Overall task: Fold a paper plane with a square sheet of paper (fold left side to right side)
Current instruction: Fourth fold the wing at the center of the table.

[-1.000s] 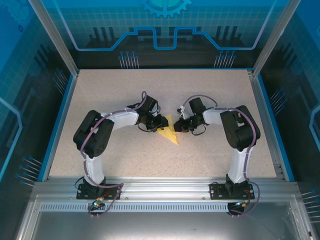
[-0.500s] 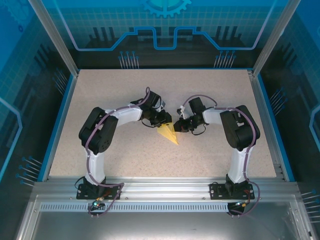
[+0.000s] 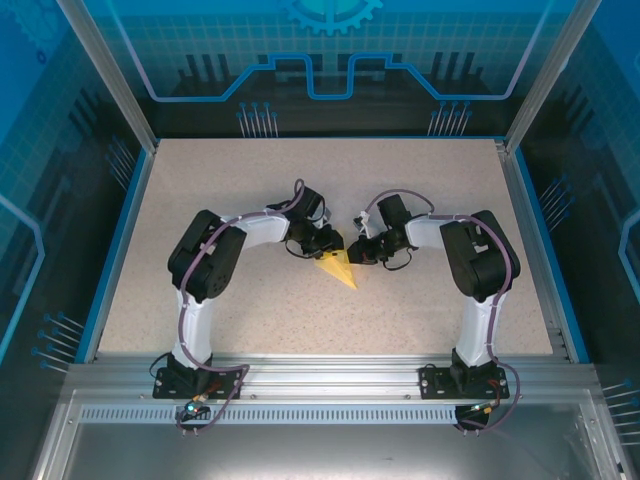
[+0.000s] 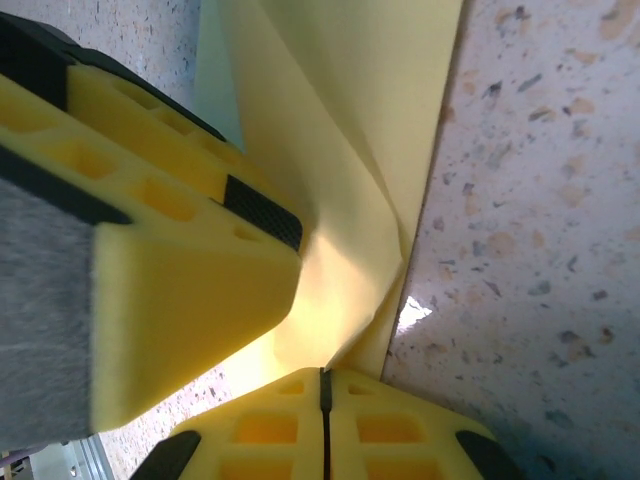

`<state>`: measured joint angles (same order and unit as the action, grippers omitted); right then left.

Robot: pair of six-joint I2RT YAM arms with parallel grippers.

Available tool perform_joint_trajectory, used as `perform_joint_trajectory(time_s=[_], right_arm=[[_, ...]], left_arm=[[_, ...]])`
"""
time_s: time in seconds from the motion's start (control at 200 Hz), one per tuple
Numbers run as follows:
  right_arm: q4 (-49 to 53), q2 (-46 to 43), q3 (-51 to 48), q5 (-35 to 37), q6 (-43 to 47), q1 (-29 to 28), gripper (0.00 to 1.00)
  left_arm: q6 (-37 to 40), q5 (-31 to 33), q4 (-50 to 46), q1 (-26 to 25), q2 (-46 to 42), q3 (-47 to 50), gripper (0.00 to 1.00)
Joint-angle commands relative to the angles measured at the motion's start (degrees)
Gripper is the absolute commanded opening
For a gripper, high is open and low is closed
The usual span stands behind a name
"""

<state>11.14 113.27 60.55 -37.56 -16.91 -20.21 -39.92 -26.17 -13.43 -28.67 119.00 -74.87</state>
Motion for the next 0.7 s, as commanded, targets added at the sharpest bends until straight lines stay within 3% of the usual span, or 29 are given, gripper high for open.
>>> perform_joint_trajectory(time_s=[0.0, 0.38, 0.695], right_arm=[[3.7, 2.9, -1.1, 4.5, 1.5, -0.1, 0.08], [4.9, -7.8, -1.8, 3.6, 0.2, 1.4, 0.25], [4.0, -14.1, -8.7, -4.6, -1.7, -1.9, 0.24]], left_arm=[[1.3, 1.7, -1.7, 0.0, 2.0, 0.1, 0.28], [-0.3, 2.4, 0.7, -0.1, 2.1, 4.3, 0.28], [0.0, 2.9, 0.1, -0.5, 1.8, 4.3, 0.27]])
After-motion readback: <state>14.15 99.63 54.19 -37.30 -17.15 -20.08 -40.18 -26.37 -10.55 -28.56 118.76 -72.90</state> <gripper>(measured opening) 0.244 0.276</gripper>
